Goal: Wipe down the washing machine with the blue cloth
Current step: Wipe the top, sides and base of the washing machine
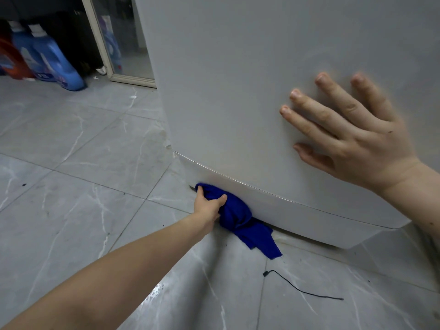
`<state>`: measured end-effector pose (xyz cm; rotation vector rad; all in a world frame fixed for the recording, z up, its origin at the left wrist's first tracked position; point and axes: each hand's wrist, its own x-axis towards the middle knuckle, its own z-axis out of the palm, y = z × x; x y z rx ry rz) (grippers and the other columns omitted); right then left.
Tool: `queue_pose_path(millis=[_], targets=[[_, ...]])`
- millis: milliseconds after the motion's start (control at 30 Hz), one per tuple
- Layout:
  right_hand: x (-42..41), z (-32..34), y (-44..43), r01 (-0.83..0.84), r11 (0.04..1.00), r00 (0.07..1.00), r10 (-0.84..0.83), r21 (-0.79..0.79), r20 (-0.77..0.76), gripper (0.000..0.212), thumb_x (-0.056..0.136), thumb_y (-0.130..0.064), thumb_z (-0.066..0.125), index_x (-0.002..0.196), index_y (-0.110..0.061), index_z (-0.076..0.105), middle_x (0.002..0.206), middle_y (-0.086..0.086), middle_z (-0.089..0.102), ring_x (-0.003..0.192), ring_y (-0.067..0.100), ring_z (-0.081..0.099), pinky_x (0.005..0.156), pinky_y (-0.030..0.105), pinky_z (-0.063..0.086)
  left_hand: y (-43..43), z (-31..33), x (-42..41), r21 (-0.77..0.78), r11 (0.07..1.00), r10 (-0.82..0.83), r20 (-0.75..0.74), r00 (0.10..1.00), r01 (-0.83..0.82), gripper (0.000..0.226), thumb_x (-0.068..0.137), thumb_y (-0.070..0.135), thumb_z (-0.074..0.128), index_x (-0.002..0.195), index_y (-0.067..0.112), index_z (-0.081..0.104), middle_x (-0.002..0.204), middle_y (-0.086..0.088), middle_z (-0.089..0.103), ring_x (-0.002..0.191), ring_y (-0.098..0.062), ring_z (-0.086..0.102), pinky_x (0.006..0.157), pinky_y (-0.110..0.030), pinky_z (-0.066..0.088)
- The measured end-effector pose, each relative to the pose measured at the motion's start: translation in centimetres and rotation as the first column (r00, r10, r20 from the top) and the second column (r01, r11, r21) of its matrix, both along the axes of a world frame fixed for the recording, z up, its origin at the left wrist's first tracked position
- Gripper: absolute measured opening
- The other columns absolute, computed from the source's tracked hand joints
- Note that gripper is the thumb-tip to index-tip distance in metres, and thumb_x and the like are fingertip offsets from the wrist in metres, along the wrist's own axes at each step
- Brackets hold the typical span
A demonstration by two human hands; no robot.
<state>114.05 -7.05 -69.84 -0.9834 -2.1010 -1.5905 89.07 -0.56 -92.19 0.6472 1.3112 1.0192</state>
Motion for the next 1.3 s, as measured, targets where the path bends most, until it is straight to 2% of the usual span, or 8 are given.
queue_pose_path(millis=[133,267,433,600,833,1000,1167,1300], targets=[[-0.1,0.0,0.1,-0.017,1.0,1.0,0.017,-0.01,0.004,0.061,0.098,-0.039,0.062,0.152,-0.012,0.048,0.155,0.008,0.047,0.144,0.036,0.043,0.121,0.05,0.023,-0.7,0.4,1.1,-0.016,0.999,-0.039,-0.037,0.999,0.039,0.092,0.078,0.011,0.077,0.15,0.024,0.022,0.139,-0.006,0.05,0.115,-0.034,0.058,0.091,-0.056,0.052],[0.0,-0.1,0.0,-0.008,1.0,1.0,0.008,0.002,-0.001,0.06,0.099,-0.038,0.061,0.151,-0.012,0.048,0.154,0.008,0.048,0.143,0.035,0.044,0.121,0.05,0.023,-3.1,1.8,4.8,0.015,0.996,-0.082,-0.02,0.996,0.083,0.112,0.05,0.035,0.085,0.145,0.025,0.026,0.133,-0.009,0.056,0.114,-0.03,0.059,0.095,-0.051,0.051],[0.0,0.1,0.2,-0.013,1.0,1.0,0.013,0.0,-0.002,0.059,0.098,-0.038,0.061,0.15,-0.012,0.05,0.154,0.008,0.049,0.142,0.036,0.045,0.119,0.052,0.027,-3.3,1.1,5.6,-0.095,0.991,-0.098,-0.079,0.992,0.09,0.098,0.075,0.016,0.079,0.15,0.02,0.017,0.14,-0.008,0.048,0.119,-0.033,0.054,0.097,-0.051,0.049],[-0.2,0.1,0.2,-0.014,1.0,1.0,0.014,0.005,-0.001,0.057,0.098,-0.037,0.06,0.149,-0.011,0.051,0.153,0.008,0.05,0.142,0.036,0.046,0.118,0.052,0.028,-4.8,2.6,7.5,-0.115,0.989,-0.099,-0.006,0.995,0.098,0.109,0.058,0.026,0.082,0.148,0.019,0.021,0.139,-0.011,0.05,0.116,-0.034,0.057,0.096,-0.051,0.05],[-0.2,0.1,0.3,-0.009,1.0,1.0,0.009,0.002,-0.009,0.054,0.1,-0.034,0.057,0.148,-0.011,0.052,0.153,0.008,0.05,0.142,0.036,0.046,0.118,0.052,0.028,-6.4,3.0,11.0,-0.203,0.968,-0.132,0.086,0.987,0.147,0.099,0.084,0.013,0.073,0.151,0.016,0.0,0.144,-0.014,0.042,0.115,-0.037,0.057,0.099,-0.052,0.047],[-0.2,0.2,0.2,0.008,1.0,1.0,-0.008,0.006,-0.008,0.053,0.1,-0.033,0.056,0.149,-0.011,0.051,0.154,0.008,0.049,0.142,0.035,0.046,0.121,0.05,0.022,-7.5,3.1,12.1,-0.249,0.96,-0.112,0.073,0.991,0.127,0.091,0.083,0.014,0.074,0.151,0.015,0.014,0.146,-0.016,0.04,0.122,-0.037,0.051,0.101,-0.054,0.045],[-0.2,0.4,0.1,0.03,1.0,0.999,-0.03,0.006,0.018,0.053,0.099,-0.03,0.056,0.147,-0.009,0.053,0.153,0.009,0.051,0.141,0.037,0.048,0.119,0.053,0.025,-9.6,4.4,16.1,-0.252,0.933,-0.222,0.164,0.961,0.258,0.066,0.082,0.017,0.076,0.132,0.004,0.034,0.128,-0.019,0.056,0.105,-0.031,0.063,0.086,-0.041,0.054],[-0.3,0.5,0.0,0.035,0.999,0.999,-0.035,0.01,0.016,0.051,0.099,-0.029,0.054,0.146,-0.009,0.054,0.152,0.009,0.052,0.14,0.037,0.048,0.119,0.052,0.026,-10.4,3.8,17.4,-0.327,0.902,-0.238,0.172,0.956,0.283,0.063,0.084,0.015,0.074,0.131,0.004,0.034,0.125,-0.017,0.057,0.101,-0.03,0.063,0.095,-0.046,0.051]])
